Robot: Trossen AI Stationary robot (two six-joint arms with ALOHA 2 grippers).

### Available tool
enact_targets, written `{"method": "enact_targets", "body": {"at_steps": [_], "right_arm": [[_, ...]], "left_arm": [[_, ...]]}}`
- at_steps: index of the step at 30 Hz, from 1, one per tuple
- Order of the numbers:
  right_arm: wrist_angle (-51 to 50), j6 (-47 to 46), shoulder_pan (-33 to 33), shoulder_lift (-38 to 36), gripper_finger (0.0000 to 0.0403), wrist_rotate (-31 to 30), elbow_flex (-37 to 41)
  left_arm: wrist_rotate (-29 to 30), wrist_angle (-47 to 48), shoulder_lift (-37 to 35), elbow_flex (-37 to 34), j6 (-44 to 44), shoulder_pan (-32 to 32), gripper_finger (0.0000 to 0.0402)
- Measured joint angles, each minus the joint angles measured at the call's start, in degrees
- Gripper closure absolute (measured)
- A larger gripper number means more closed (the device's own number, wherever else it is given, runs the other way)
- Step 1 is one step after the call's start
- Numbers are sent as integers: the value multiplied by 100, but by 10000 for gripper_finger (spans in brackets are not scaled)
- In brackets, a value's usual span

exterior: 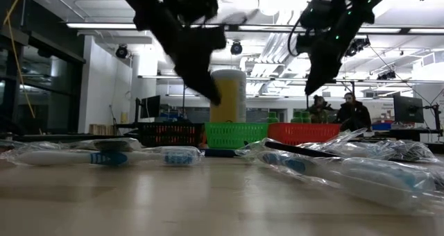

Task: Pick & Place Travel size toiletries
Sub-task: Put the blue razor into the red bin

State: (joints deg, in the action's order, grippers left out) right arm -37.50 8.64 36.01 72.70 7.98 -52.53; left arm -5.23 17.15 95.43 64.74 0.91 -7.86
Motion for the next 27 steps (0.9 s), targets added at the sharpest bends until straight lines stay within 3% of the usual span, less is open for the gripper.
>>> {"method": "enact_targets", "body": {"at_steps": [12, 27], "right_arm": [[-33, -27, 0, -557, 223, -35, -2], [-133, -140, 0, -557, 226, -9, -2]], "left_arm": [[-339, 535, 630, 0, 1841, 204, 199], [-472, 559, 1059, -20, 1787, 376, 200]]}}
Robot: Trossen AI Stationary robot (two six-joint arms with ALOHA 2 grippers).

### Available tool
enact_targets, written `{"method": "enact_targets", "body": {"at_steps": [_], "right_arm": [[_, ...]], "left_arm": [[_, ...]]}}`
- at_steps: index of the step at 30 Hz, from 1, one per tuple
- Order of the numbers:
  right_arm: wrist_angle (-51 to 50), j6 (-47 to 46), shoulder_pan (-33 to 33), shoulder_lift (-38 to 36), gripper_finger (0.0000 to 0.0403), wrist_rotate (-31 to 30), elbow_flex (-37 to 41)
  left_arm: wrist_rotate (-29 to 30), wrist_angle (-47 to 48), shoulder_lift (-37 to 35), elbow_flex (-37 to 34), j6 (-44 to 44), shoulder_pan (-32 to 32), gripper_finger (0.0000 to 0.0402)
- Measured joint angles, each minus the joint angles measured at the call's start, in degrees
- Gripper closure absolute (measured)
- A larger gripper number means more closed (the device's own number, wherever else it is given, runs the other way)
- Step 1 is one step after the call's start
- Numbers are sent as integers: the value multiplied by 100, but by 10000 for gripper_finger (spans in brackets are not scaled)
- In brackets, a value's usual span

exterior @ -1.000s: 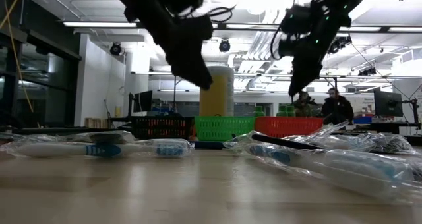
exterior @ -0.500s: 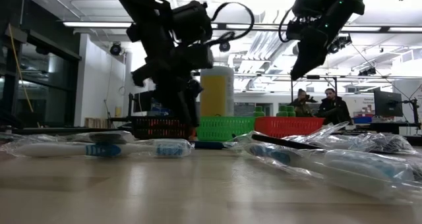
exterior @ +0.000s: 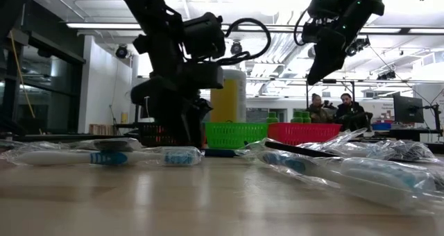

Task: Pick & Place Travel size toiletries
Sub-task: Put the blue razor into the red bin

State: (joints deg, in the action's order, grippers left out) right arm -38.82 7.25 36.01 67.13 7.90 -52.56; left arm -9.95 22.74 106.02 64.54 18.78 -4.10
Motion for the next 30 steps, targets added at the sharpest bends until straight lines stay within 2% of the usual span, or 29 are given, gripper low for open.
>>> {"method": "enact_targets", "body": {"at_steps": [9, 13, 21, 27, 30], "right_arm": [[-5, -2, 0, 0, 227, -1, 0], [-7, -5, 0, 0, 227, -4, 0], [-42, -13, -2, 0, 227, -26, 0], [-42, -14, 0, 0, 227, -26, 0], [-42, -16, 0, 0, 227, 17, 0]], "left_arm": [[52, 33, 124, 25, 97, 23, 207], [362, 88, 129, 29, 445, 167, 245], [445, 164, 177, 25, 487, 382, 330], [380, 171, 181, 19, 146, 374, 373], [359, 130, 177, 12, -258, 372, 381]]}}
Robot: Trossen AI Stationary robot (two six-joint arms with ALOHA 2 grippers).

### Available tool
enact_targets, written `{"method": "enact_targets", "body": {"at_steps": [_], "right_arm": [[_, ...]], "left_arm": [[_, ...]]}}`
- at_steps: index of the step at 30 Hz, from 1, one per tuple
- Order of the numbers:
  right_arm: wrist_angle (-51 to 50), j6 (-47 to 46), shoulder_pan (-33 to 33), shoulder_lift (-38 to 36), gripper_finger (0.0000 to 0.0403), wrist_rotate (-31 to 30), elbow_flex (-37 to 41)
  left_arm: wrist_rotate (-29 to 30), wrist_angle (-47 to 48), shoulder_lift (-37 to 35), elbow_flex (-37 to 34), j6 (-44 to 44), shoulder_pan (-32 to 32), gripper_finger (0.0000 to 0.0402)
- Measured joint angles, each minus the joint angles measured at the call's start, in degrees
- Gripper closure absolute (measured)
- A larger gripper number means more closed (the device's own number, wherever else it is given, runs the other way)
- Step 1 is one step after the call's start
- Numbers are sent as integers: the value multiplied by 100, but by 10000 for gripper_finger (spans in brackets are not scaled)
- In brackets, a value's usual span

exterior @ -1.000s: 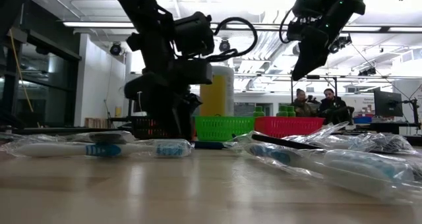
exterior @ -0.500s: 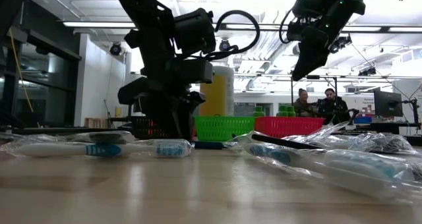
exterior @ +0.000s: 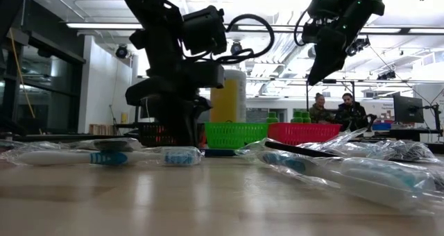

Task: Pick & Place Travel size toiletries
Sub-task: Put the blue razor into the red bin

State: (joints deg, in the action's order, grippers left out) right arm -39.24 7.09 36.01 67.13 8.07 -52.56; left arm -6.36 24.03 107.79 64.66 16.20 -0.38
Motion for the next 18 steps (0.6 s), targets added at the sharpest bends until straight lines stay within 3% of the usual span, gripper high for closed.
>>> {"method": "enact_targets", "body": {"at_steps": [4, 10, 18], "right_arm": [[0, 3, 0, 0, 227, 555, 0], [46, 53, -7, 0, 227, 1741, 0], [140, 189, -45, 2, 227, 2215, 0]], "left_arm": [[17, -86, -159, -20, -386, -2, 381], [523, -384, -632, -24, -731, -43, 382], [1198, -1201, -1317, -17, -1261, -279, 384]]}}
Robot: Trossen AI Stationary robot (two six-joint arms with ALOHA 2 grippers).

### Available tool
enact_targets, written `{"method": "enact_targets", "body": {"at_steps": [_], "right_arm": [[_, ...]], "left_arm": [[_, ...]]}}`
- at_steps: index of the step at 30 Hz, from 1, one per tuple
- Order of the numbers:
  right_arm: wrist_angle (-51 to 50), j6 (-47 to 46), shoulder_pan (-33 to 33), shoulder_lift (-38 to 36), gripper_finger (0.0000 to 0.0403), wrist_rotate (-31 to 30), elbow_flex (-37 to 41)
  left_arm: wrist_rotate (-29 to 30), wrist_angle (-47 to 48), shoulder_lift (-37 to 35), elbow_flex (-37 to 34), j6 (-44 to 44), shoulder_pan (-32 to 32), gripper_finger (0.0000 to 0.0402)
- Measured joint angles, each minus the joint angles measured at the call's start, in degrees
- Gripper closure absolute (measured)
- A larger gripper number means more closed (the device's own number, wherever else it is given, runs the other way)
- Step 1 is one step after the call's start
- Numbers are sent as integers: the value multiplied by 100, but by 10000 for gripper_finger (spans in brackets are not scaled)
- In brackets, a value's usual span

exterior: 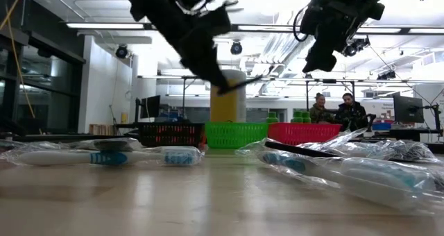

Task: Pick & Place Travel size toiletries
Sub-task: Put the blue razor into the red bin

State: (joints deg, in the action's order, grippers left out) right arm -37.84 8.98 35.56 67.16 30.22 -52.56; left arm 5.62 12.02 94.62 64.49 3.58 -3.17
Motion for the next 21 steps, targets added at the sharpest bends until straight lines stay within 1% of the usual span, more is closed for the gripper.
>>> {"method": "enact_targets", "body": {"at_steps": [2, 6, 13, 17, 21], "right_arm": [[138, 50, -118, 14, 227, 6, 0], [593, 202, -416, 20, 227, -193, 0], [1983, 175, -889, 21, 227, -499, 1], [2500, 147, -1110, 20, 227, -580, 2], [2725, 135, -1292, 22, 227, -569, 2]], "left_arm": [[165, -294, -146, 0, -89, -71, 384], [397, -981, -393, 11, -108, -187, 384], [441, -2029, -417, 9, -87, -217, 384], [447, -2132, -417, 9, -90, -217, 384], [536, -2160, -417, 9, -106, -217, 371]]}}
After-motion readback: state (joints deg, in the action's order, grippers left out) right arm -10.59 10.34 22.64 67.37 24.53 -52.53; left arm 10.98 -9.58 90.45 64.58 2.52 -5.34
